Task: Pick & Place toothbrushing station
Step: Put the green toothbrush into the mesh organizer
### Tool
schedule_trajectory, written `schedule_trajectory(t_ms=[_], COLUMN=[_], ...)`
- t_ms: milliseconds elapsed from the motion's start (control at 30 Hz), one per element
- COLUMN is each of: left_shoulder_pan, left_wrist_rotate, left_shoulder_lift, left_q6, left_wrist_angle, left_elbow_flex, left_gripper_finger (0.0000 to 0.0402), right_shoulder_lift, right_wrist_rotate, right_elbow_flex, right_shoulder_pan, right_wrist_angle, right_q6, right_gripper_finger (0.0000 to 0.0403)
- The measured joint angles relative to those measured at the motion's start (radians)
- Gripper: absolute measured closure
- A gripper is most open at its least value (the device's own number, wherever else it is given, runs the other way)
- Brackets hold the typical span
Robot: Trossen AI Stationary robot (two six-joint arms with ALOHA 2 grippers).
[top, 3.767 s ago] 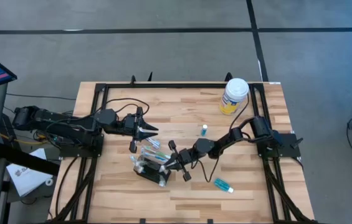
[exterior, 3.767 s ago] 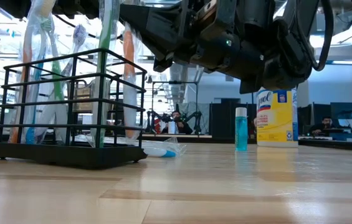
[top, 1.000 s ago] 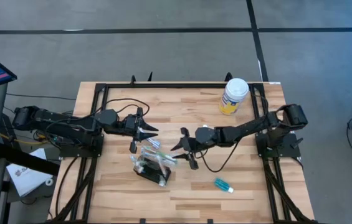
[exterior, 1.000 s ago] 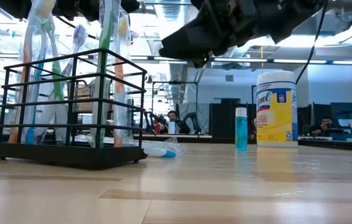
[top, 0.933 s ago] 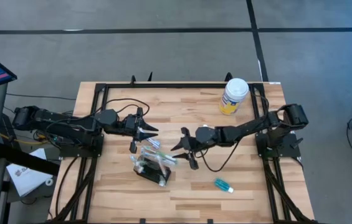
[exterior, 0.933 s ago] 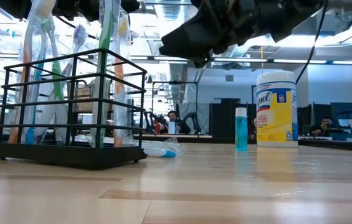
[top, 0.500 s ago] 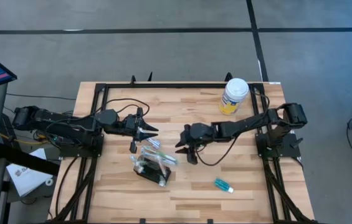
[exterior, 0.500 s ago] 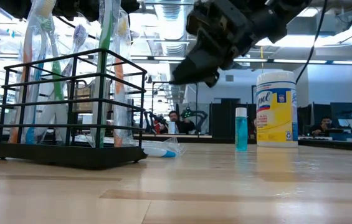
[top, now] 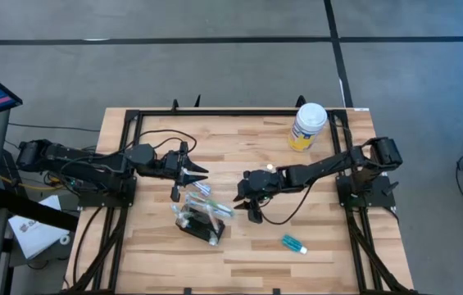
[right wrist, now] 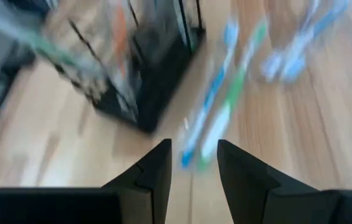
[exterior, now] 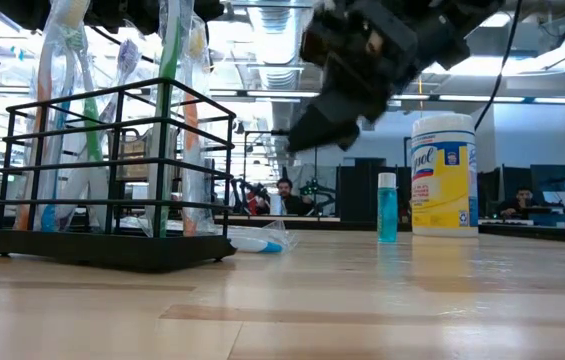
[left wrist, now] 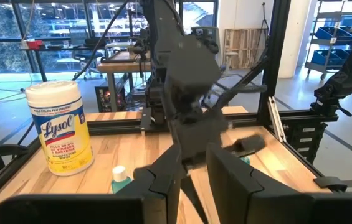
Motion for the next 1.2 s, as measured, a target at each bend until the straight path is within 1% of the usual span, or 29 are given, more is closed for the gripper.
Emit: schedule_trajectory(t_ms=[33,100,200,267,500,633,767,867,1033,1200], left_shoulder_pan=[0.000,0.000,0.000,0.000,0.000,0.000,0.000,0.000,0.000,0.000], left_wrist_rotate=[0.000,0.000,0.000,0.000,0.000,0.000,0.000,0.000,0.000,0.000], left_shoulder_lift=[0.000,0.000,0.000,0.000,0.000,0.000,0.000,0.000,0.000,0.000], left_q6=[0.000,0.000,0.000,0.000,0.003,0.003,0.003,0.003,0.003,0.003], left_wrist_angle=[0.000,0.000,0.000,0.001,0.000,0.000,0.000,0.000,0.001,0.000], left_elbow_flex=[0.000,0.000,0.000,0.000,0.000,0.000,0.000,0.000,0.000,0.000], left_gripper_finger=[0.0330,0.0331,0.0330,0.0330,0.0331,0.0330,0.0330,0.0330,0.0330,0.0330], right_shoulder_lift=[0.002,0.033,0.076,0.096,0.102,0.102,0.133,0.154,0.211,0.256], right_wrist_rotate=[0.000,0.001,-0.001,-0.001,0.003,0.028,0.065,0.065,0.060,0.053], right_elbow_flex=[-0.004,0.004,-0.002,0.012,0.025,0.025,0.023,0.032,0.027,0.059], right_shoulder_pan=[0.001,0.004,0.005,0.008,0.010,0.011,0.012,0.010,0.003,0.004], right_wrist_angle=[-0.017,0.020,-0.011,0.001,0.006,0.009,0.015,0.073,0.064,0.072], right_q6=[0.009,0.026,0.027,0.027,0.024,0.024,0.032,0.041,0.050,0.050], right_gripper_finger=[0.0283,0.0283,0.0283,0.0283,0.0283,0.0283,0.0283,0.0283,0.0283,0.0283])
